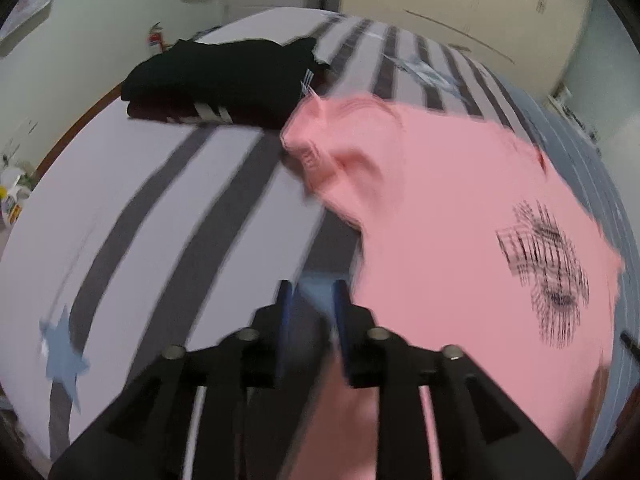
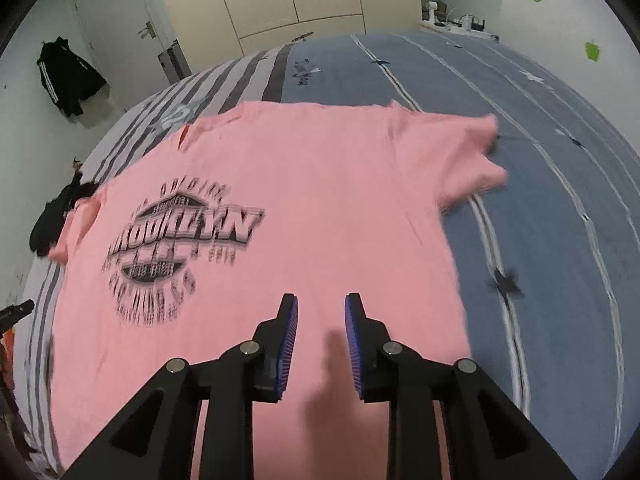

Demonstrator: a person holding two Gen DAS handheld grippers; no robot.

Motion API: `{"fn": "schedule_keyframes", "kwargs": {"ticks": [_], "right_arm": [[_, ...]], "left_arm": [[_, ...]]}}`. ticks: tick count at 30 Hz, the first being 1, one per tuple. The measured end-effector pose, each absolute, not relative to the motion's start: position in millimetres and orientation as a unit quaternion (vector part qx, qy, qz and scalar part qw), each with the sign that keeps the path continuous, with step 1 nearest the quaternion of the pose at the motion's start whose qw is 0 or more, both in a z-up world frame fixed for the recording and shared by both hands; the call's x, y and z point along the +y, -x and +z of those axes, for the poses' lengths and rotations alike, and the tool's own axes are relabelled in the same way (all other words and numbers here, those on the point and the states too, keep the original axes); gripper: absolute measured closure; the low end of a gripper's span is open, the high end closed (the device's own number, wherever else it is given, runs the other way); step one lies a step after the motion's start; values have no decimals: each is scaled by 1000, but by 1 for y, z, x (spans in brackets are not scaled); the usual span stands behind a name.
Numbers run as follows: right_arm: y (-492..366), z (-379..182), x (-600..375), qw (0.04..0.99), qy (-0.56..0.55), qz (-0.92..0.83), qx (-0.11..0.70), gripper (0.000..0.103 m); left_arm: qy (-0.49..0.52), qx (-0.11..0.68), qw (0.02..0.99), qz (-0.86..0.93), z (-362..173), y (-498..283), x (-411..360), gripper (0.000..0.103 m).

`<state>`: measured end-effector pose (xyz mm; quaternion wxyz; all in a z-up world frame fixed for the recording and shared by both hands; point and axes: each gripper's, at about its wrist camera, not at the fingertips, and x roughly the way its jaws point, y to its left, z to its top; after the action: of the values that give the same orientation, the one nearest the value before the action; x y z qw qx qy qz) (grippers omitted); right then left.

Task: Fold clothes

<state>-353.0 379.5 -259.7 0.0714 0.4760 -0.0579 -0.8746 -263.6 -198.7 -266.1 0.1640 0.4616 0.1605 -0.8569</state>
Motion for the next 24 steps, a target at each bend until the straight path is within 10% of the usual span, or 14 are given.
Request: {"fn": "schedule_keyframes", "kwargs": {"ticks": [4,17,24], "right_arm": [[399,-267,364,79,-468,-879,-49,81],[467,-284,320,46,-470,-880,-53,81],[473,-294,301,28,-485,-872,-58,81]], "left_arm": [[-447,162,179,-861,-263,313,-229,51],[-512,186,109,-831,-323,413,-302,50],[-513,157,61,-842,-314,420,-301,98]]}}
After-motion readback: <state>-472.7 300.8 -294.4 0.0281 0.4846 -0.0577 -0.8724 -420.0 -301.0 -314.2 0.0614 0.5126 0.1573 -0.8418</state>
